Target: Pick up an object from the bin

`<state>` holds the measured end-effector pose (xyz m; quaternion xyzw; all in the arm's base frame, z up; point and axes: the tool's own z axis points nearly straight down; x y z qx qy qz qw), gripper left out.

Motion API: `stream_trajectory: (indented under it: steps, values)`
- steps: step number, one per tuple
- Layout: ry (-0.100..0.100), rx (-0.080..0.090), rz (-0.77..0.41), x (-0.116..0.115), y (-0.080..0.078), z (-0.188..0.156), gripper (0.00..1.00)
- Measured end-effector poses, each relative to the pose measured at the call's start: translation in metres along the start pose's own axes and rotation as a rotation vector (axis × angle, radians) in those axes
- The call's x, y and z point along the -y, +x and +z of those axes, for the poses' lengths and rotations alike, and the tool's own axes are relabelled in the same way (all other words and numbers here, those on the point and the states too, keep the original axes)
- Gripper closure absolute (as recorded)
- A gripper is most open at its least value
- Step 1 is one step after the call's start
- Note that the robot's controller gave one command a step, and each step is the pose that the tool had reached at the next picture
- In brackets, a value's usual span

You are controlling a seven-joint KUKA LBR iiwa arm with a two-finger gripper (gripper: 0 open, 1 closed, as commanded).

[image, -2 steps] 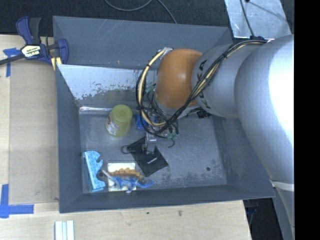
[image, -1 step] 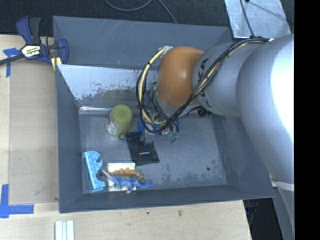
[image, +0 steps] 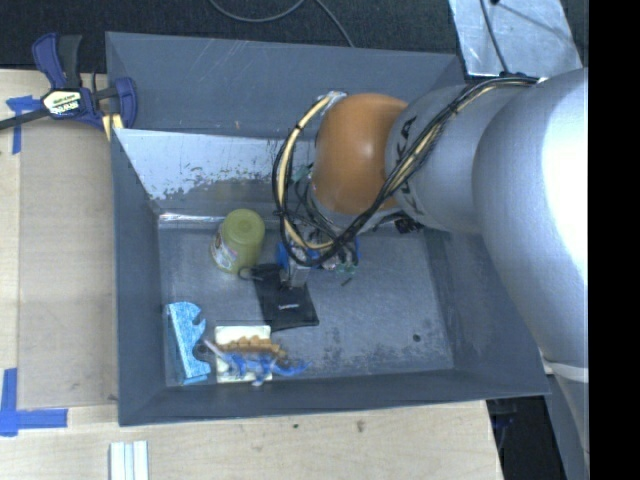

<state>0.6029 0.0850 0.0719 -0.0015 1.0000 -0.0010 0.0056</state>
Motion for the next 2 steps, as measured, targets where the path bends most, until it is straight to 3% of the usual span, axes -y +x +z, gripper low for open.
stream_trajectory:
  steps: [1,2]
  values:
    - [-0.001,0.003,-0.002,-0.0030,-0.0016,-0.0997,1.00]
    - [-0.001,0.003,-0.002,-0.0030,-0.0016,-0.0997,1.00]
